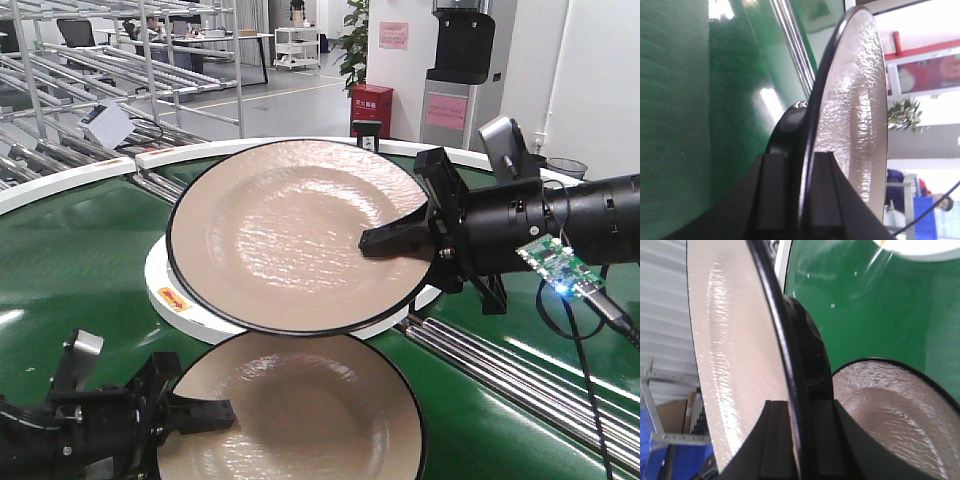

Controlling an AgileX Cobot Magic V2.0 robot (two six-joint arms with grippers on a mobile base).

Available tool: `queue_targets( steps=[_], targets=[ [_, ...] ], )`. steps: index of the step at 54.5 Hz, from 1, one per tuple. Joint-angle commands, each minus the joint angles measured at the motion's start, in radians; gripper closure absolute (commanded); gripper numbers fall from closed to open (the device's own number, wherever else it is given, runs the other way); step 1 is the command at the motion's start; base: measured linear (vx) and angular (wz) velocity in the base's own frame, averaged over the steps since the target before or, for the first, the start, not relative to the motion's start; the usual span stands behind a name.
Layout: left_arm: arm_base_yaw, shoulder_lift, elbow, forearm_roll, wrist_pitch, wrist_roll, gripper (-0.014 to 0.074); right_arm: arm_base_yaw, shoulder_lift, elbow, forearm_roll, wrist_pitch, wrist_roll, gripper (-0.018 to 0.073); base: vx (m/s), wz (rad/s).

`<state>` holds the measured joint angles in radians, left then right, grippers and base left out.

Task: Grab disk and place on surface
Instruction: 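Hold both plates raised above the conveyor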

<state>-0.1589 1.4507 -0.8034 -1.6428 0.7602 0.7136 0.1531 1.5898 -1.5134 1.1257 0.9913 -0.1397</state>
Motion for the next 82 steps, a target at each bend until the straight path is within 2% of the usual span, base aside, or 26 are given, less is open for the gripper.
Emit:
queue_targets(
  steps=[1,13,82],
  targets=[
    [-0.003,-0.044,-0.047,-0.147,0.045,-0.031,0.0597,-0.004,-0.048,-0.045,0.135,-0.054,-0.008,0.0567,0.00,0.00],
    [-0.003,-0.044,-0.049,-0.141,0.016,-0.031,0.0596,-0.004,-0.048,-0.045,0.135,-0.056,-0.020,0.0567,0.00,0.00],
    [-0.003,-0.044,-0.049,-0.141,0.018,-0.031,0.0595,-0.004,-0.048,-0.045,0.135,-0.057,-0.023,0.0567,-0.02,0.00]
  ],
)
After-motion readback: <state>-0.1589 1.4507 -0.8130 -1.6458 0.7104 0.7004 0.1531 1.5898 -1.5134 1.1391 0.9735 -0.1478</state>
